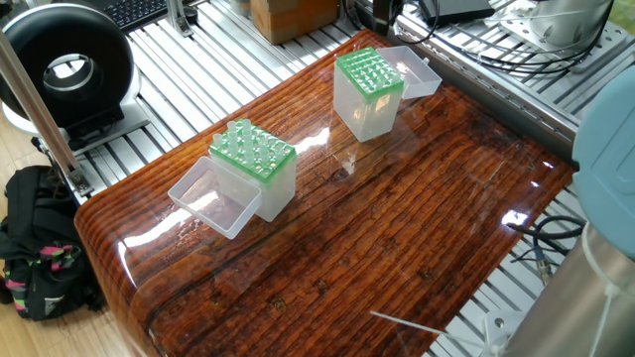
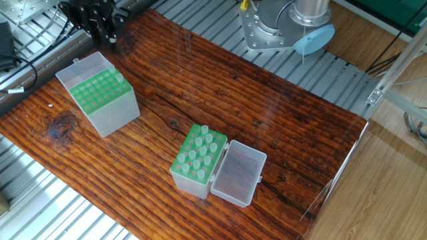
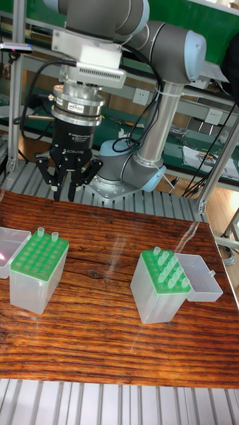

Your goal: Transfer all large pipette tips from one holder to another

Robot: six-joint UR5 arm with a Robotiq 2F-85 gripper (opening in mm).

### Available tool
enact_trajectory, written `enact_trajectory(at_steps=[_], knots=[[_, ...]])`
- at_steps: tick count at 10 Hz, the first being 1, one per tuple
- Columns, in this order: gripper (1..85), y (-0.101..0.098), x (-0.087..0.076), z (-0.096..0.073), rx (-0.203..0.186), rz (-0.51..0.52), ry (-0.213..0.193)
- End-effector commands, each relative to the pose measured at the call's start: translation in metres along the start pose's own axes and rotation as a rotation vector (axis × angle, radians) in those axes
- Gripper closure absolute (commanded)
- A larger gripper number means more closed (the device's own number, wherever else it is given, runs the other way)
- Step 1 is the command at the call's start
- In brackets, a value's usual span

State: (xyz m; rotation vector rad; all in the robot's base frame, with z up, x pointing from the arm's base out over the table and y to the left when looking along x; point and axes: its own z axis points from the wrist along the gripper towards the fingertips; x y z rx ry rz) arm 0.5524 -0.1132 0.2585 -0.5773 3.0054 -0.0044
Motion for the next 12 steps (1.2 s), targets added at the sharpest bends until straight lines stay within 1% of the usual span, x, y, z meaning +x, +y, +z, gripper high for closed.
enact_trajectory(at_steps=[1, 2, 3, 5, 6, 7, 8, 10, 12], knots=[[54.7, 0.027, -0.021, -0.001, 0.007, 0.039, -0.002], [56.0, 0.04, -0.029, 0.003, 0.018, 0.054, -0.006], [56.3, 0.055, -0.035, 0.006, 0.016, 0.074, -0.01], [56.7, 0.088, -0.045, 0.012, 0.027, 0.105, -0.02], [56.3, 0.1, -0.051, 0.018, 0.022, 0.104, -0.043], [56.3, 0.105, -0.054, 0.017, 0.001, 0.107, -0.051], [56.3, 0.102, -0.053, 0.017, 0.014, 0.099, -0.047], [57.7, 0.091, -0.044, 0.017, 0.058, 0.071, -0.013], [60.3, 0.082, -0.036, 0.017, 0.086, 0.075, 0.008]])
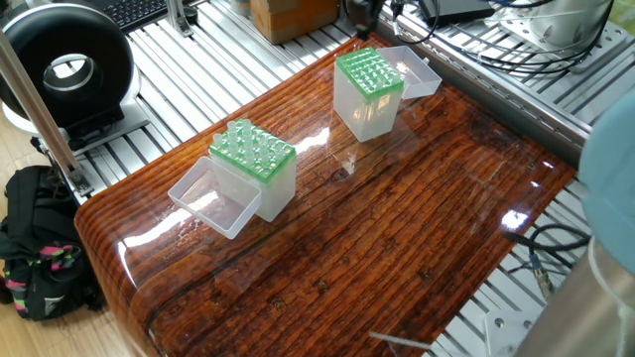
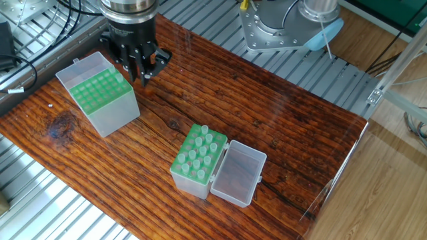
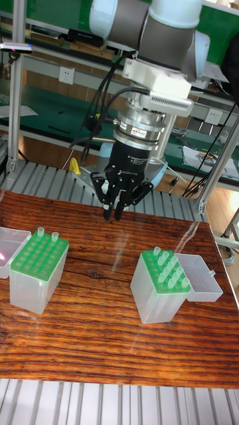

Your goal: Transfer all large pipette tips from one holder to another

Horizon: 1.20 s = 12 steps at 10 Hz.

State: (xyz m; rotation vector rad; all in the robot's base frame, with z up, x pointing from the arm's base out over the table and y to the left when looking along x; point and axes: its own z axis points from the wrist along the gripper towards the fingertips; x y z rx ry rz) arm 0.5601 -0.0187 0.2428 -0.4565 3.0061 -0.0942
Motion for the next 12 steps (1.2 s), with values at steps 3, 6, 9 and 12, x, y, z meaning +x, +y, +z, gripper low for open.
enact_trajectory(at_steps=[3, 6, 9, 12], knots=[[61.7, 0.007, -0.004, 0.0, -0.047, 0.022, -0.027], [63.3, 0.015, -0.007, -0.001, -0.075, -0.156, -0.048], [63.0, 0.002, -0.002, 0.0, -0.023, -0.274, -0.023], [59.7, 0.019, -0.014, -0.001, -0.052, -0.274, -0.037]])
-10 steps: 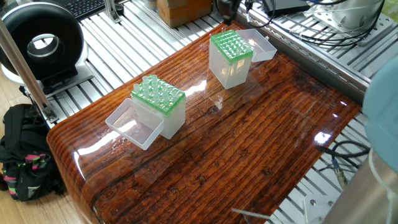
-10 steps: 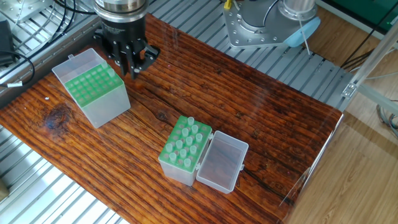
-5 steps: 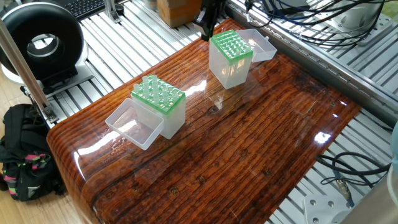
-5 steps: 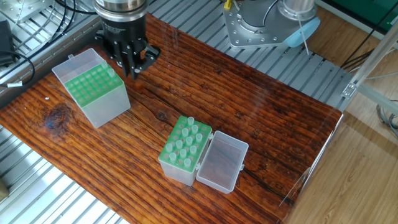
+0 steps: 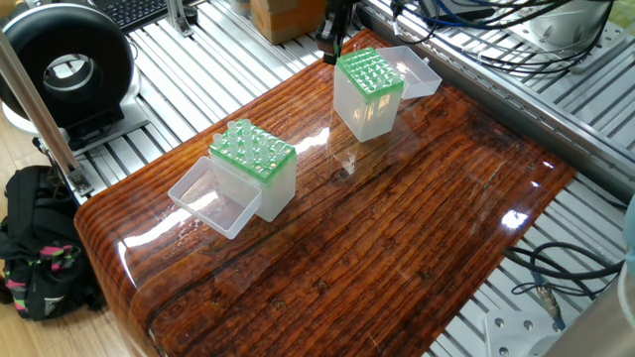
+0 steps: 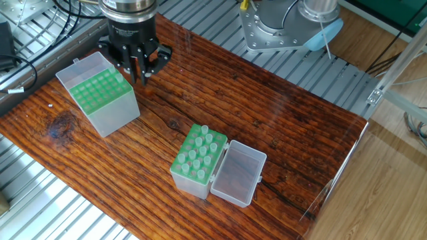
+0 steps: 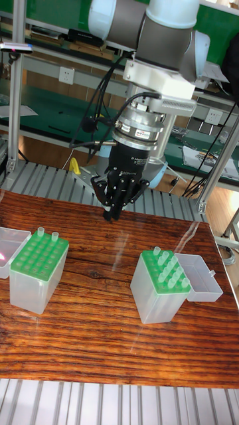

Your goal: Transfer all large pipette tips from one holder to another

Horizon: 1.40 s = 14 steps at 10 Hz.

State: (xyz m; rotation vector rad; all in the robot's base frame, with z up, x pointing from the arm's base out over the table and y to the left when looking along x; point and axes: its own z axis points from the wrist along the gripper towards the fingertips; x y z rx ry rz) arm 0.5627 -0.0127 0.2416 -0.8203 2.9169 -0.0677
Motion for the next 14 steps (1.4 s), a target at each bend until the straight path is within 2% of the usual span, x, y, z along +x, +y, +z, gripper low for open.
enact_trajectory(at_steps=[1, 3, 5, 6, 7, 8, 10, 11, 13, 14], knots=[[59.3, 0.02, -0.025, -0.001, -0.031, -0.016, -0.017], [59.0, 0.06, -0.051, 0.007, -0.082, 0.035, -0.044], [58.7, 0.096, -0.059, 0.019, -0.098, 0.099, -0.057], [58.7, 0.107, -0.062, 0.027, -0.096, 0.111, -0.057], [58.3, 0.117, -0.063, 0.032, -0.114, 0.121, -0.051], [57.7, 0.12, -0.061, 0.032, -0.119, 0.126, -0.038], [57.7, 0.118, -0.059, 0.031, -0.104, 0.127, -0.024], [59.0, 0.112, -0.055, 0.032, -0.081, 0.143, -0.009], [60.7, 0.095, -0.036, 0.032, -0.011, 0.157, 0.058], [61.3, 0.094, -0.034, 0.032, -0.006, 0.165, 0.067]])
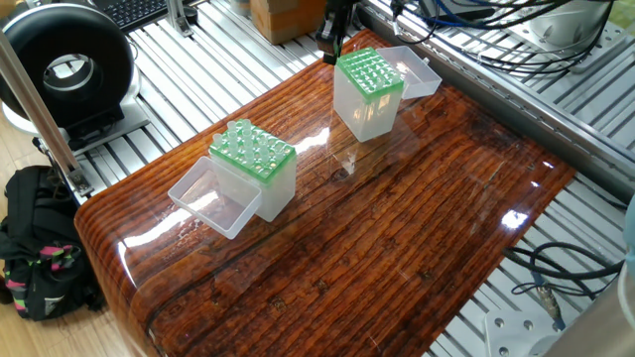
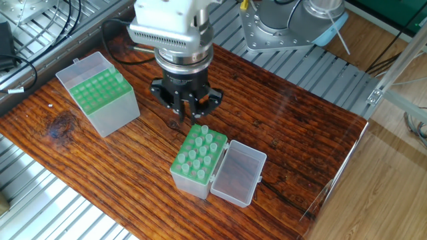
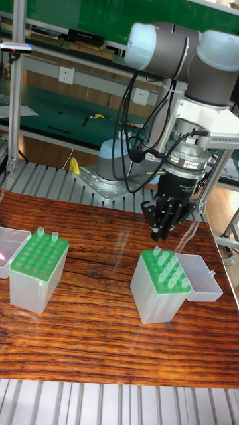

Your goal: Transfer all large pipette tips from one holder to another

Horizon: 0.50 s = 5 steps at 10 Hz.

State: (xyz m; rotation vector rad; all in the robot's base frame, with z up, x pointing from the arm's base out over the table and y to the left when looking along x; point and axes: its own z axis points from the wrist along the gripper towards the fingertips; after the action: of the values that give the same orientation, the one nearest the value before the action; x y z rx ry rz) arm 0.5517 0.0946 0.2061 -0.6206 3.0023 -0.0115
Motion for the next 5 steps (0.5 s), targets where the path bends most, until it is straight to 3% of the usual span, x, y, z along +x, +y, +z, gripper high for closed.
enact_trajectory(at_steps=[1, 3, 5], knots=[[61.3, -0.005, 0.008, -0.001, 0.028, 0.022, 0.033], [61.0, -0.003, 0.014, -0.001, 0.019, 0.008, 0.054], [60.3, 0.012, 0.043, -0.006, 0.036, 0.015, 0.101]])
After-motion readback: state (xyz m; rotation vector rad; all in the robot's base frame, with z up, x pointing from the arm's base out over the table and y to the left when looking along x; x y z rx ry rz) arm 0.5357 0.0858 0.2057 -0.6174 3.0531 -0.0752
